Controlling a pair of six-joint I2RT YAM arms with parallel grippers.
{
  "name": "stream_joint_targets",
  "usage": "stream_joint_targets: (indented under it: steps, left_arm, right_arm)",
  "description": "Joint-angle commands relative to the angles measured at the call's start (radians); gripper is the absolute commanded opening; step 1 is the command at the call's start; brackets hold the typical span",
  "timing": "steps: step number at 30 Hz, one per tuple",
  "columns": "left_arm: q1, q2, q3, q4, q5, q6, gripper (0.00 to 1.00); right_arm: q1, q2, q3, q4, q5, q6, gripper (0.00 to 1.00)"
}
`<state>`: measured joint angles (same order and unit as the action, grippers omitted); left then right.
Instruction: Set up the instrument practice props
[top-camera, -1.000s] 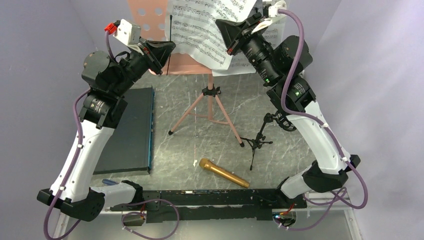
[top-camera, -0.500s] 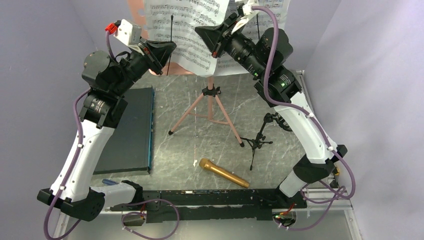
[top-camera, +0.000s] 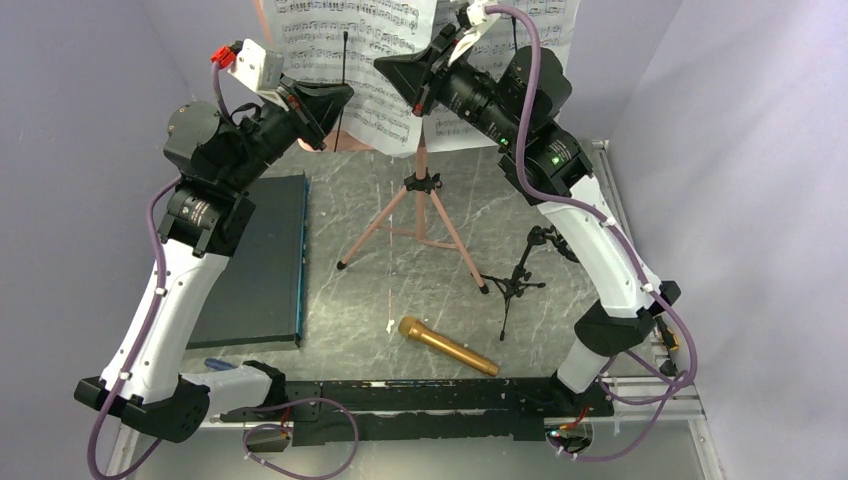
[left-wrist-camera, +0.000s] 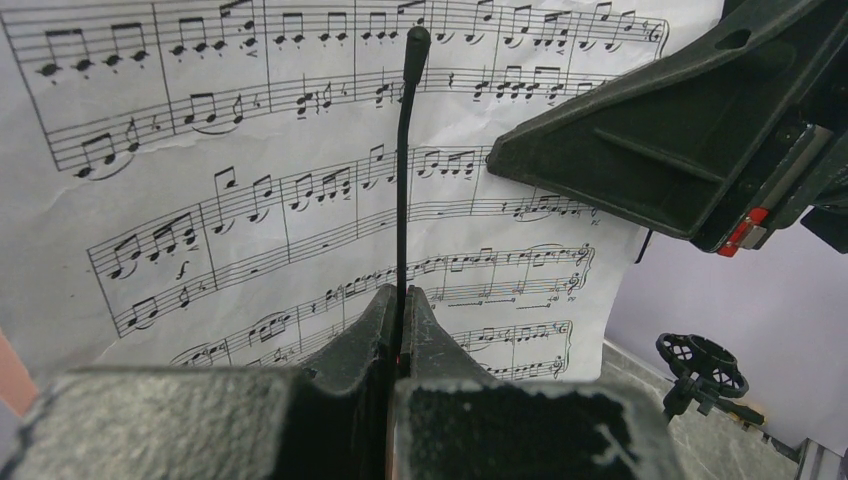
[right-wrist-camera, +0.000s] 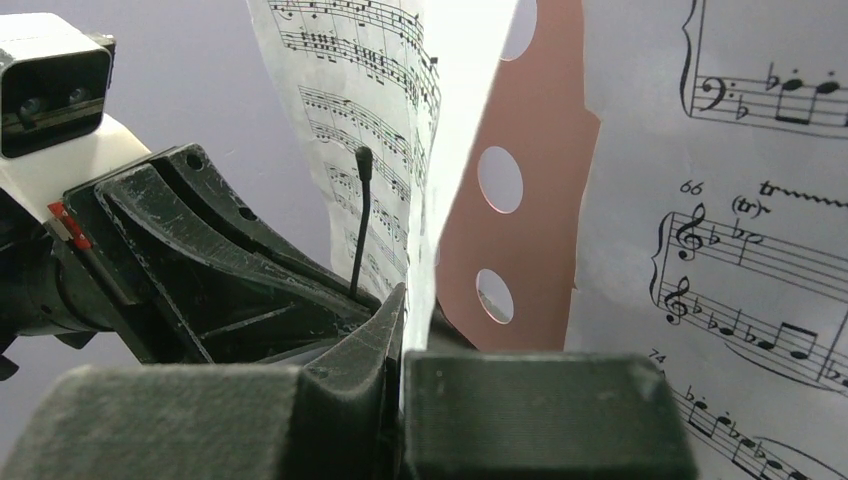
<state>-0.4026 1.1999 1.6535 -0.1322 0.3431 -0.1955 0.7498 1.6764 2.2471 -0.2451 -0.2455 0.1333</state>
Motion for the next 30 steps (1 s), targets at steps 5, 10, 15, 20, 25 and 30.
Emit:
stream_joint_targets:
  steps: [5,10,15,20,25,30]
  left_arm:
    - [-0.004,0.002,0.011,0.031,0.036,0.005,0.03]
    - [-0.004,0.004,0.006,0.036,0.035,-0.001,0.03]
    - [-0.004,0.004,0.006,0.028,0.031,-0.001,0.05]
    - [-0.004,-0.002,-0.002,0.032,0.022,-0.008,0.24]
    - [-0.004,-0.009,-0.009,0.026,0.014,-0.006,0.39]
    - [-0.004,-0.036,-0.033,0.023,-0.012,0.006,0.49]
  right_arm:
    - [0.004,0.029,0.076,-0.002,-0.026,0.021,0.0]
    - [0.004,0.048,0.106,-0.021,-0.035,0.017,0.0]
    - [0.003,0.053,0.106,-0.033,-0.032,0.013,0.0]
    - [0.004,0.051,0.1,-0.031,-0.031,0.011,0.0]
    - [0.004,0.047,0.097,-0.027,-0.03,0.014,0.0]
    - [0.005,0.028,0.064,-0.008,-0.026,0.017,0.0]
